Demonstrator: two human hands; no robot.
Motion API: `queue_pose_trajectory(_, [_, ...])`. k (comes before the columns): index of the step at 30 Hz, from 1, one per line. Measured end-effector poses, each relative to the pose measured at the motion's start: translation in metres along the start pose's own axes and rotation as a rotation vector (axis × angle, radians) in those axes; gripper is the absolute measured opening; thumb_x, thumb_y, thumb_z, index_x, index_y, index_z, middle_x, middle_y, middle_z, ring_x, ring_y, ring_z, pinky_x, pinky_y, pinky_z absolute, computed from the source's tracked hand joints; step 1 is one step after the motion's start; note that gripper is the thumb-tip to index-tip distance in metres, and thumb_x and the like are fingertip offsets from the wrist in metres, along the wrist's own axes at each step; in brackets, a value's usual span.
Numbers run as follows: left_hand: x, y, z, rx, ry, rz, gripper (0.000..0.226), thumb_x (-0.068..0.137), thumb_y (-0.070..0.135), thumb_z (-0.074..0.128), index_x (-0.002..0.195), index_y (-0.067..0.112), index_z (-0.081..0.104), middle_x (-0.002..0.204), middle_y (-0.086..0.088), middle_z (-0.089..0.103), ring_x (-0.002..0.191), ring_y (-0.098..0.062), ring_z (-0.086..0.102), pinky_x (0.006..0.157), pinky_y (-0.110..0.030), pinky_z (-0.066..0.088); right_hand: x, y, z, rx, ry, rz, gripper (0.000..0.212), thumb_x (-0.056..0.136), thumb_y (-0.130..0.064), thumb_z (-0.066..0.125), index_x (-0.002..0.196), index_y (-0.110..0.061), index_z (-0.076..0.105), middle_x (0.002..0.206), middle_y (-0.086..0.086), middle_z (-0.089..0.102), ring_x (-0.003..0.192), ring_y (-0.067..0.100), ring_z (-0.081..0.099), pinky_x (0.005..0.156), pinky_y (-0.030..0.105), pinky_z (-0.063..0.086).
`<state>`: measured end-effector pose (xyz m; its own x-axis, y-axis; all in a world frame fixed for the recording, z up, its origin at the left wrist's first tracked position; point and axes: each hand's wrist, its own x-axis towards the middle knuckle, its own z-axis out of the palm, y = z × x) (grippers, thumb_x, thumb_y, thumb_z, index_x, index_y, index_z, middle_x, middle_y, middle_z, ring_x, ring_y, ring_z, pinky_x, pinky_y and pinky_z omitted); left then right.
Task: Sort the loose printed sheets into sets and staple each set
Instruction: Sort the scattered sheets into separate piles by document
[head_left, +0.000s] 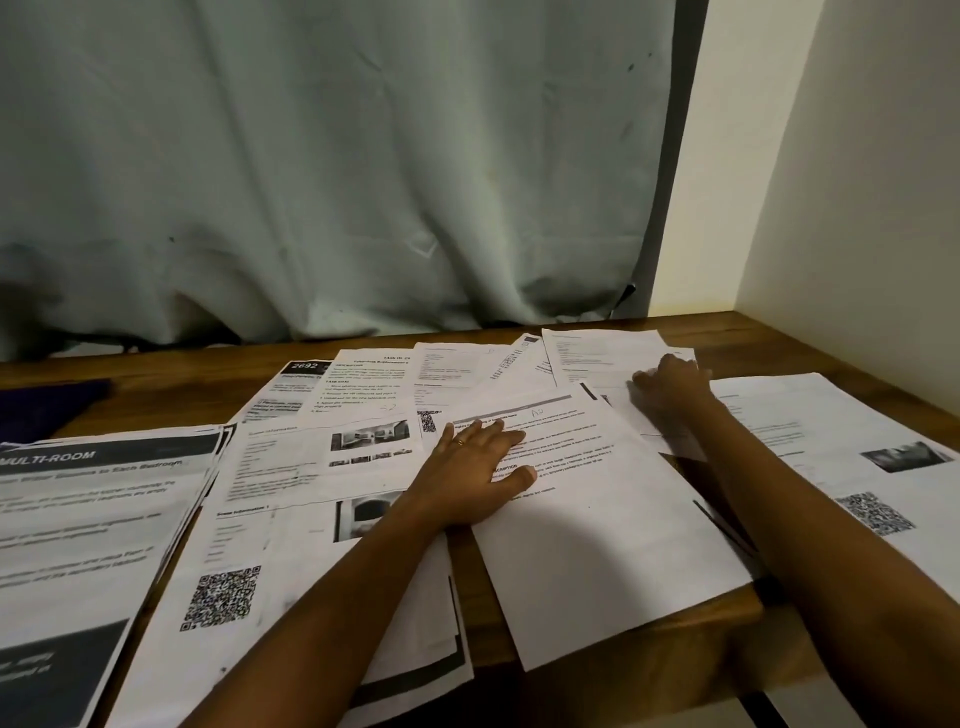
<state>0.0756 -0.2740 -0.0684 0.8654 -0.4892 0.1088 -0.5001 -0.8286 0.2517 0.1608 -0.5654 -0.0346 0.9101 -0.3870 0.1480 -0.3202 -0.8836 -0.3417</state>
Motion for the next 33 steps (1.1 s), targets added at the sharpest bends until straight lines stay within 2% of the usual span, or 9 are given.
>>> queue_pose_trajectory(2, [0.0,0.0,0.0,0.008,-0.005,0.001,0.059,0.095,0.059,0.028,0.149,0.037,0.018,0.159,0.005,0.009,0.146,-0.014,0.001,0.118,-0.042,-0.007,0.008,0.002,-0.003,-0.061,-0.033,0.036,0.054,0.095,-0.045,0.043,0.127,-0.002,0.049,0.134,0.015,0.053,0.131,0.035,0.04,0.113,0.054,0.015])
queue_pose_trajectory(5, [0.001,-0.001,0.0,0.02,-0.011,0.005,0.059,0.095,0.06,0.027,0.149,0.037,0.017,0.159,0.005,0.008,0.146,-0.015,0.001,0.118,-0.041,-0.007,0.016,0.003,-0.008,-0.076,-0.081,0.071,0.057,0.096,-0.045,0.042,0.134,-0.002,0.044,0.139,0.015,0.049,0.133,0.035,0.038,0.113,0.053,0.014])
queue_pose_trajectory(7, [0.001,-0.001,-0.001,0.027,-0.024,0.006,0.059,0.095,0.06,0.026,0.149,0.037,0.016,0.159,0.005,0.007,0.146,-0.015,0.0,0.118,-0.041,-0.008,0.021,0.004,-0.01,-0.059,-0.103,0.096,0.059,0.093,-0.045,0.049,0.133,-0.003,0.044,0.138,0.015,0.049,0.13,0.035,0.04,0.112,0.053,0.019])
queue_pose_trajectory(11, [0.002,-0.002,-0.001,0.038,-0.04,0.007,0.06,0.095,0.06,0.026,0.149,0.036,0.015,0.159,0.005,0.006,0.147,-0.015,-0.001,0.118,-0.042,-0.007,0.029,0.003,-0.01,-0.067,-0.084,0.103,0.057,0.083,-0.043,0.064,0.121,-0.003,0.055,0.123,0.015,0.058,0.12,0.036,0.049,0.106,0.054,0.03])
queue_pose_trajectory(14, [0.003,-0.002,-0.001,0.049,-0.049,0.006,0.061,0.094,0.06,0.025,0.149,0.036,0.014,0.159,0.005,0.006,0.147,-0.016,-0.001,0.118,-0.042,-0.007,0.036,0.001,-0.012,-0.049,-0.095,0.124,0.064,0.077,-0.047,0.069,0.12,-0.002,0.056,0.116,0.015,0.06,0.11,0.035,0.054,0.099,0.05,0.042])
queue_pose_trajectory(18, [0.004,-0.001,-0.002,0.058,-0.047,0.006,0.062,0.094,0.06,0.026,0.15,0.035,0.015,0.159,0.004,0.006,0.147,-0.017,0.0,0.118,-0.042,-0.006,0.042,-0.003,-0.019,0.039,-0.143,0.149,0.071,0.069,-0.045,0.079,0.12,-0.003,0.054,0.112,0.015,0.06,0.104,0.032,0.056,0.094,0.043,0.048])
queue_pose_trajectory(22, [0.003,-0.001,-0.003,0.062,-0.038,0.009,0.062,0.094,0.06,0.026,0.15,0.034,0.016,0.159,0.004,0.007,0.147,-0.017,0.0,0.118,-0.042,-0.005,0.048,0.0,-0.016,0.118,-0.142,0.161,0.075,0.063,-0.043,0.084,0.118,-0.002,0.054,0.108,0.016,0.061,0.099,0.032,0.057,0.091,0.041,0.049])
queue_pose_trajectory(26, [0.002,-0.001,-0.002,0.057,-0.037,0.01,0.062,0.094,0.06,0.027,0.15,0.034,0.016,0.159,0.004,0.007,0.147,-0.017,0.0,0.119,-0.043,-0.004,0.055,0.002,-0.015,0.122,-0.16,0.197,0.083,0.058,-0.045,0.086,0.12,-0.003,0.052,0.119,0.018,0.058,0.11,0.037,0.053,0.096,0.049,0.045])
queue_pose_trajectory(33, [0.002,0.0,-0.004,0.048,-0.042,0.013,0.063,0.094,0.06,0.027,0.15,0.034,0.015,0.159,0.004,0.007,0.147,-0.017,0.0,0.119,-0.042,-0.005,0.056,0.001,-0.014,0.204,-0.204,0.264,0.077,0.061,-0.035,0.087,0.122,-0.004,0.05,0.117,0.017,0.057,0.106,0.037,0.054,0.097,0.05,0.043])
